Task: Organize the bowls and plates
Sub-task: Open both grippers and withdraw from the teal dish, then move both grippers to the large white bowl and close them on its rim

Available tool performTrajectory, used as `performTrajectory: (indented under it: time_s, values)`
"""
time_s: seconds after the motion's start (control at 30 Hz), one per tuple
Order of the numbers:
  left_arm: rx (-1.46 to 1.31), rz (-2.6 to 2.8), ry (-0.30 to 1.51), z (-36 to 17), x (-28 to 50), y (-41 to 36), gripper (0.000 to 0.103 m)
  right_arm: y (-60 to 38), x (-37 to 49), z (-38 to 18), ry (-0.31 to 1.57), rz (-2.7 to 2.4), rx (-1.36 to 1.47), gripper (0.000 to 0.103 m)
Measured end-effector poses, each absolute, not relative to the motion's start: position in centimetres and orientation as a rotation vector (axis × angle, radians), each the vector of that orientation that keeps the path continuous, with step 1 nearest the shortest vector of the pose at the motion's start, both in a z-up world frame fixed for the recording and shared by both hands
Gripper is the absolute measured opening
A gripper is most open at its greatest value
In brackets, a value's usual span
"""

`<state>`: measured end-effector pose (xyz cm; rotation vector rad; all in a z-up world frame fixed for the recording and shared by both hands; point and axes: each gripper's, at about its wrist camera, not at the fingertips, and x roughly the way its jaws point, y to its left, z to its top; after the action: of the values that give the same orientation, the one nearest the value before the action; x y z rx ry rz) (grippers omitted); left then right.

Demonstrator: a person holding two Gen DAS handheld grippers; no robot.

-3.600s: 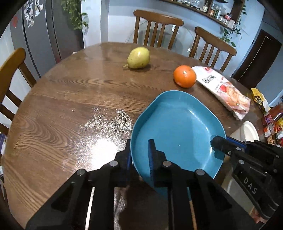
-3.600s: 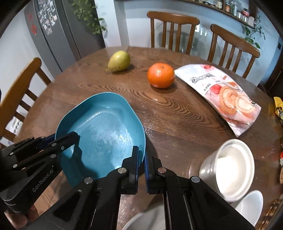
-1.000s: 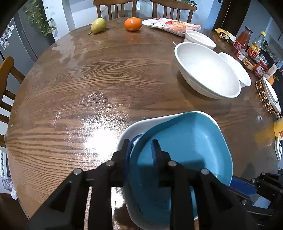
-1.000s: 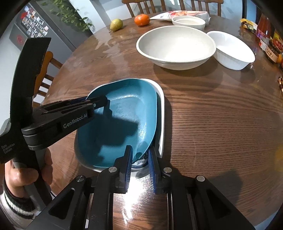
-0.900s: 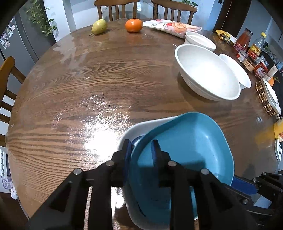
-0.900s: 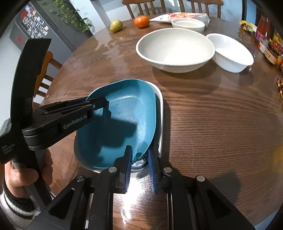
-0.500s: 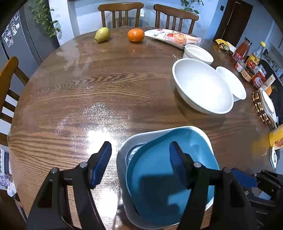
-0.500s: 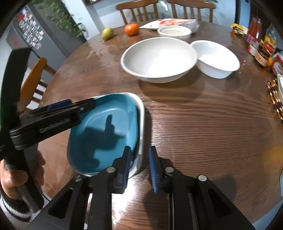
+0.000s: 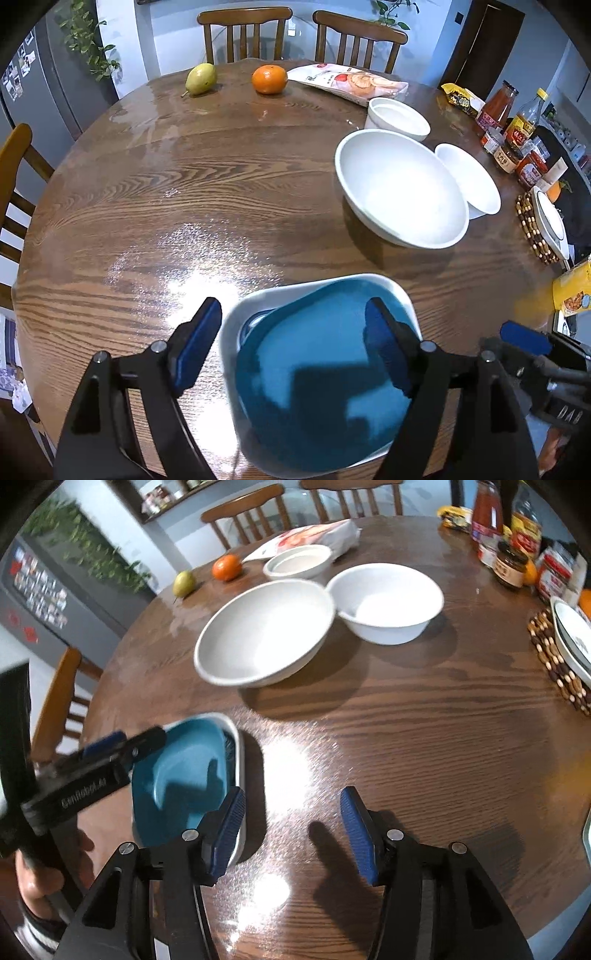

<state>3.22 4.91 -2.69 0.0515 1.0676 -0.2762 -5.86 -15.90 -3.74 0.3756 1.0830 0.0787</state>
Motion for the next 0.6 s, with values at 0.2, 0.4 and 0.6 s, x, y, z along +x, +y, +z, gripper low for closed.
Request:
performTrajectory:
  time_s: [0.2,0.4,0.6]
  values:
    - [0.028,-0.268,1.065,-1.9,4.0,3.8,0.087,-18.5,-5.3,-3.1,1.054,0.062,0.455,0.055]
    - [-0.011,-0.237,1.066,-1.4,5.8,2.8,0.087,-20.3,-4.2,-2.9,1.037,0.067,0.492,0.055]
    - [0.004,-0.211,1.061,-1.2,7.4,1.3,0.087,-21.3,-2.3,-2.8,1.031,0.093,0.499,0.055]
